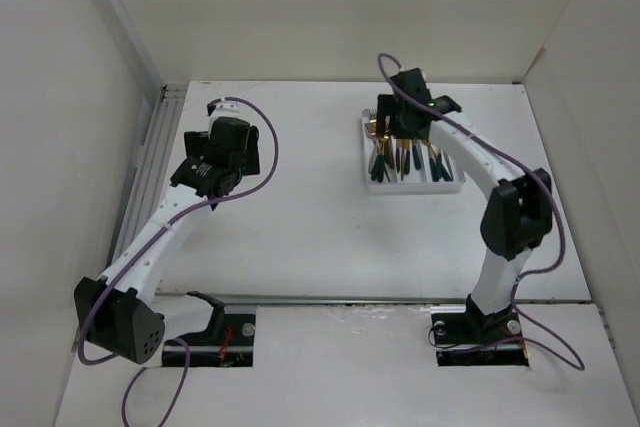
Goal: Sort the eating utensils into containers
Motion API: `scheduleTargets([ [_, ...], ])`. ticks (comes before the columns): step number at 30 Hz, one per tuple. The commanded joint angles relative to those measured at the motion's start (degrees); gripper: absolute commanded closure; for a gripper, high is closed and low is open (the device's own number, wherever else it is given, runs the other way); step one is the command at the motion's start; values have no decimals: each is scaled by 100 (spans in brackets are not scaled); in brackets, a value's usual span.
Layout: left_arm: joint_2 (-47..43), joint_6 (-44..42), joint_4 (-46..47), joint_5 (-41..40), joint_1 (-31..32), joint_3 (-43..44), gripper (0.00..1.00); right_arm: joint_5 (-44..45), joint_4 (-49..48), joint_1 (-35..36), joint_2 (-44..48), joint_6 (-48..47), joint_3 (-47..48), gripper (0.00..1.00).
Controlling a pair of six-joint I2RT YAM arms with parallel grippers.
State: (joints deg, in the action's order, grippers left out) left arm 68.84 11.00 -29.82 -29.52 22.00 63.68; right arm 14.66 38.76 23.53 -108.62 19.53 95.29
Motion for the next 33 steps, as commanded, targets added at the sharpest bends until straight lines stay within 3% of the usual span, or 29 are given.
scheduleTargets([
  [1,-327,-11,161,-54,-29,101,0,609,209,-427,1094,25,386,15],
  [6,-590,-11,222,-54,-29,-127,0,1301,755,-1619,1983,25,-70,7],
  [10,-731,-11,275,-54,-29,-233,0,1776,808,-2720,2994,130,-1105,0],
  [13,-863,-11,275,60,-29,-338,0,2329,729,-3422,3645,192,-1826,0],
  [16,-1004,-11,328,262,-29,-400,0,2175,676,-3942,4058,323,-2189,0],
  [21,-1250,-11,328,437,-134,-575,0,1559,624,-3944,4542,455,-2488,0],
  [33,-1812,94,381,1141,-573,-743,0,1444,975,-3944,4832,517,-2260,0],
])
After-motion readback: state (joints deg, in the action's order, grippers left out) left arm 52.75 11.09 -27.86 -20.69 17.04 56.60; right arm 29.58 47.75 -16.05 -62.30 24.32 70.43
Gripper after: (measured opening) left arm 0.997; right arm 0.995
